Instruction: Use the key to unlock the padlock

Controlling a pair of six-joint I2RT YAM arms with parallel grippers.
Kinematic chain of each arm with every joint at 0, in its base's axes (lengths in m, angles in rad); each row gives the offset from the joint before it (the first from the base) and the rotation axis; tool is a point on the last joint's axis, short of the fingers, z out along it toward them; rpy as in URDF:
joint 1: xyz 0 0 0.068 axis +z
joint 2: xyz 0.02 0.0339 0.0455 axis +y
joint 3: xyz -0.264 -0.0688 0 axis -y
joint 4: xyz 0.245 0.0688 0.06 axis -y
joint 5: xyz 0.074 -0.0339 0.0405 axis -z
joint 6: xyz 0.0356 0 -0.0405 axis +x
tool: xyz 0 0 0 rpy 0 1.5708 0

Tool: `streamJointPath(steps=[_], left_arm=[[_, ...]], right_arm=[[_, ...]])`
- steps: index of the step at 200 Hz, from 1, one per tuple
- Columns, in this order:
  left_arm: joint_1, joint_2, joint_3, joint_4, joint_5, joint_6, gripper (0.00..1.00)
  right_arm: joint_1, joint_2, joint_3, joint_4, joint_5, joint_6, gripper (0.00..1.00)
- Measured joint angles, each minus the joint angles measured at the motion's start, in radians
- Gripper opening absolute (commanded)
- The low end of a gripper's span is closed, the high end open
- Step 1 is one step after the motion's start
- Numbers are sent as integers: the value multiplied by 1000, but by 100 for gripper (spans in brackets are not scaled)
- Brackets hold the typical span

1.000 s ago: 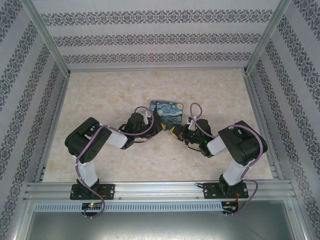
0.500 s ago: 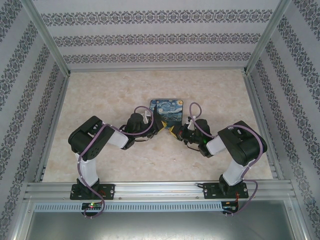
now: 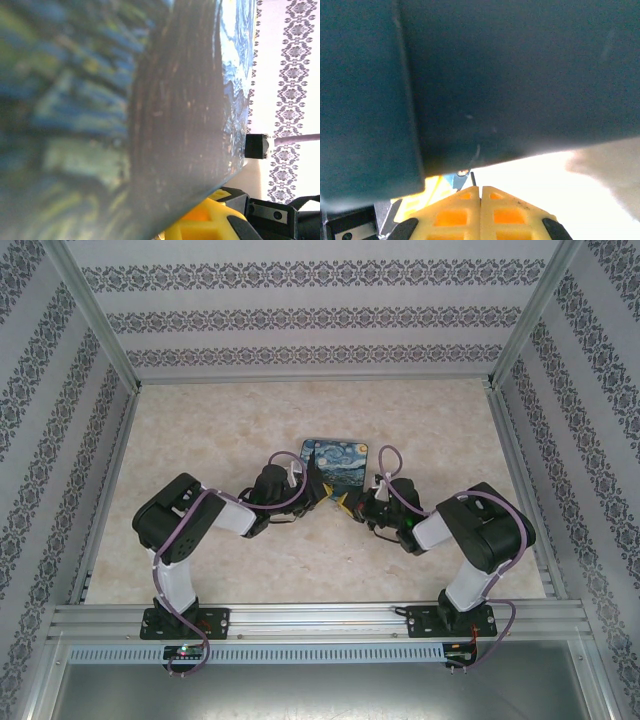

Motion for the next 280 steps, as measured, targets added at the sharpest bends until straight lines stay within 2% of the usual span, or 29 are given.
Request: streamJointPath(steps=[62,218,280], left_arm=[[0,-7,16,-71,0,35,0],[0,-13,19,-84,0,47,0],[0,-14,19,-92,0,51,0]], right_arm=[[-13,-6,-46,-4,0,-15,0],[3,5,45,-24,0,-14,0],[3,-13,-21,-26,0,-18,0]])
